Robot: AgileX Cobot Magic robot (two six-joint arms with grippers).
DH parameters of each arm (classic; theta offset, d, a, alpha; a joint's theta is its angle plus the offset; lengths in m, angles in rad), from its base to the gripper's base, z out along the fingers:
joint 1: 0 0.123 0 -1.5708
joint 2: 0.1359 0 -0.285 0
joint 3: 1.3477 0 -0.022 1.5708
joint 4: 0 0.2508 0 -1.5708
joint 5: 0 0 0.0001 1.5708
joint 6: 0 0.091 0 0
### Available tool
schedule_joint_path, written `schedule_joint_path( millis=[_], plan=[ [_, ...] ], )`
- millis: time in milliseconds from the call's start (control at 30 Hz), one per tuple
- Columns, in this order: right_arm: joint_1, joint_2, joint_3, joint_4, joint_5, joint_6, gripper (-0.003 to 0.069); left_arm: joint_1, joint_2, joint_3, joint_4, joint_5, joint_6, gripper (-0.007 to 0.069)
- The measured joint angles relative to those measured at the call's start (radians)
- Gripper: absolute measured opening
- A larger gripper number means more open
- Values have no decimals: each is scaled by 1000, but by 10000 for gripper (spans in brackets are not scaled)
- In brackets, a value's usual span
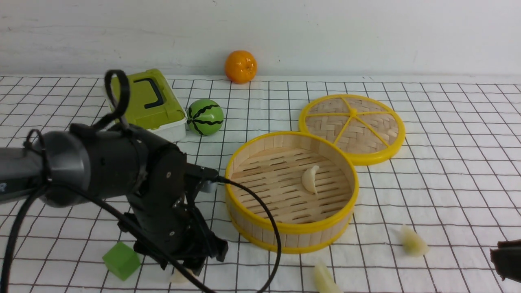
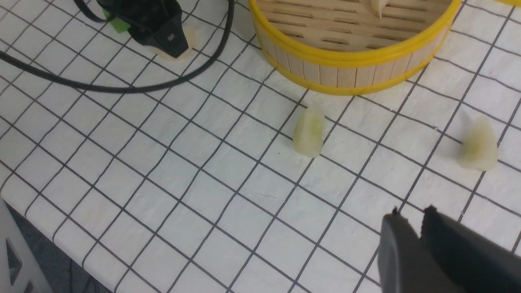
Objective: Put the dumplings into the steamer on the table with the white tablecloth.
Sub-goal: 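Reach for and grasp a dumpling on the table with the left gripper, then place the dumpling into the bamboo steamer basket with the left gripper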
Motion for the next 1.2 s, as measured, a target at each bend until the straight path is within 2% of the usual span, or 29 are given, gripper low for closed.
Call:
schedule_joint_path(
  millis=[33,100,233,367,467,633,833,1200],
  plan=[
    [0,0,0,0,-1,0,84,0,6,0,0,0,0,432],
    [0,0,0,0,-3,0,85,0,29,0,-4,-1,0,369],
    [0,0,0,-4,-3,0,90,0,31,-6,-15,6,0,182],
    [0,0,0,-6,-3,0,92,-17,0,-74,-14,86,0,190],
    [0,1,0,-7,-11,0,93,-89,-41,-237,-15,173,0,190],
    [0,1,0,-7,-25,0,93,-154,-18,-467,-30,206,-22,190],
    [0,1,0,-7,-28,0,93,-149,229,-797,-46,251,-100,190],
    [0,1,0,-8,-7,0,94,-127,560,-1058,44,301,-227,190]
  ],
)
